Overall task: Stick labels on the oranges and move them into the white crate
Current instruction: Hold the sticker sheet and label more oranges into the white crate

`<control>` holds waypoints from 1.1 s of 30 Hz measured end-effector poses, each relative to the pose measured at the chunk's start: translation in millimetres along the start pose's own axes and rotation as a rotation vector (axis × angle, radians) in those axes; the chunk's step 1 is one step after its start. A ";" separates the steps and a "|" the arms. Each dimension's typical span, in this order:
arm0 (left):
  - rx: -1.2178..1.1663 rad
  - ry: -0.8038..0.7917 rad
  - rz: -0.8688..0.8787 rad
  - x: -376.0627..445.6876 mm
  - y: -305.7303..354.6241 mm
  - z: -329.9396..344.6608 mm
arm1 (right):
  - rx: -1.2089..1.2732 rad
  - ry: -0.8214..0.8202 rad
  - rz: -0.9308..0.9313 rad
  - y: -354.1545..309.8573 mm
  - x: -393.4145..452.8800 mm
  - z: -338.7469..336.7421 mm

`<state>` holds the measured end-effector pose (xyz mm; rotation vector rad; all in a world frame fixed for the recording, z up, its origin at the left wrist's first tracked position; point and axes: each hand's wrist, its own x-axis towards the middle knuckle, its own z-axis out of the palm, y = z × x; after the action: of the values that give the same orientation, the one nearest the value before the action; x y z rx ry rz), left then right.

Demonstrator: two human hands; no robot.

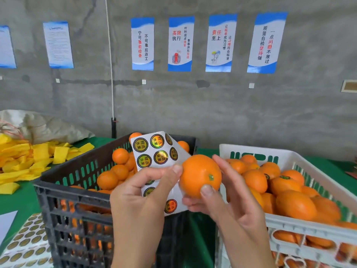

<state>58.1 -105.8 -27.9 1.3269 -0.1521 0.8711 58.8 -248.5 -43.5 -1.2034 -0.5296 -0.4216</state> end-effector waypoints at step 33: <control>0.335 -0.495 0.112 -3.7 -15.2 2.4 | -0.100 0.173 -0.185 23.5 7.1 -11.2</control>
<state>66.1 -109.4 -41.1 1.8494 -0.4870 0.6626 79.7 -252.1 -60.1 -1.2050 -0.4758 -0.7109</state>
